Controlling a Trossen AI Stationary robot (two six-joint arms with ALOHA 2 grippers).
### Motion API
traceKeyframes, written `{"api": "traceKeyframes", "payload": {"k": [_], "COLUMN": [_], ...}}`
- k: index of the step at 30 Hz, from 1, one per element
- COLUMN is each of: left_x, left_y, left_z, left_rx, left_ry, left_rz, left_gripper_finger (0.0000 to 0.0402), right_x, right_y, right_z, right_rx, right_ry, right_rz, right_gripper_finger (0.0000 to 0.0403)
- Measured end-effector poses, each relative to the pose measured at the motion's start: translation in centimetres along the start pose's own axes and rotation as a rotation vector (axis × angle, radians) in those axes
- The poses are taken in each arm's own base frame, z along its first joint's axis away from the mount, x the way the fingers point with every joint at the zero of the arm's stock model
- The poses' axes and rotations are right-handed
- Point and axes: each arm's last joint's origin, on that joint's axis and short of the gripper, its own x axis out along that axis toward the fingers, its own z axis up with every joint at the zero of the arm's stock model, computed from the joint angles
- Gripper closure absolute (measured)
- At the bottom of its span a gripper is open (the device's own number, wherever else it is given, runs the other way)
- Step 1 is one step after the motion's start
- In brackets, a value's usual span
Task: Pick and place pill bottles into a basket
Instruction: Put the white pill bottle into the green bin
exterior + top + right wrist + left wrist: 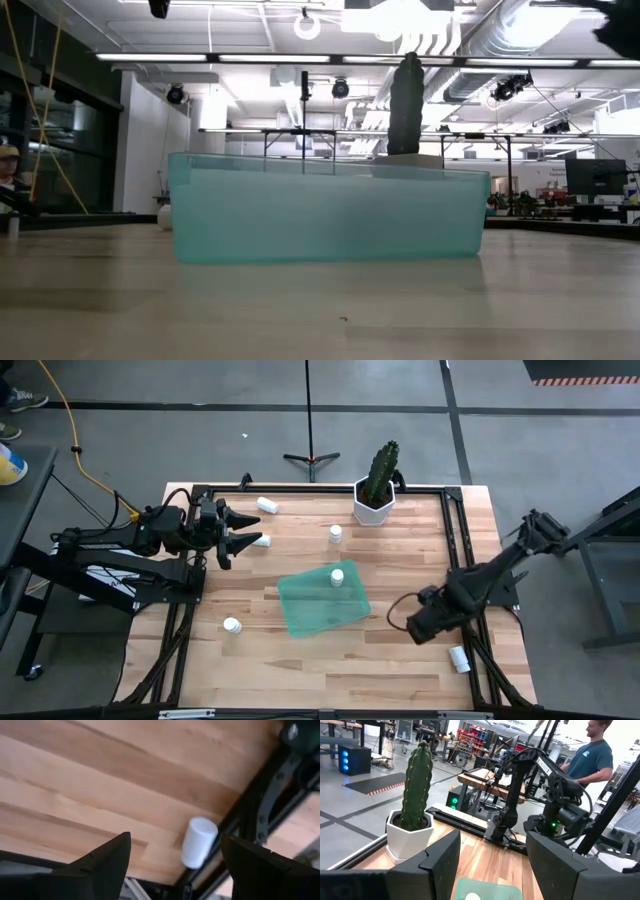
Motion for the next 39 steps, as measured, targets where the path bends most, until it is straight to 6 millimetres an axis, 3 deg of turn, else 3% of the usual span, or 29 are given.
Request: {"api": "traceKeyframes", "payload": {"k": [22, 30, 34, 39], "left_x": [0.0, 0.0, 0.0, 0.0], "left_y": [0.1, 0.1, 0.1, 0.1], "left_z": [-0.3, -0.3, -0.3, -0.3], "left_rx": [0.008, 0.008, 0.008, 0.008], "left_ry": [0.032, 0.032, 0.032, 0.032], "left_rz": [0.011, 0.011, 0.011, 0.011], "left_gripper_finger": [0.0140, 0.0140, 0.0140, 0.0140], "right_x": [3.8, 4.9, 6.2, 7.5], "right_y": [-0.9, -0.1, 0.6, 0.1], "right_z": [-3.1, -3.1, -3.7, -4.9], "right_rx": [0.032, 0.033, -0.002, -0.020], "right_ry": [0.207, 0.161, 0.155, 0.163], "right_rz": [-0.063, -0.073, -0.092, -0.187], "right_gripper_finger": [0.0104, 0.0105, 0.0105, 0.0105]}}
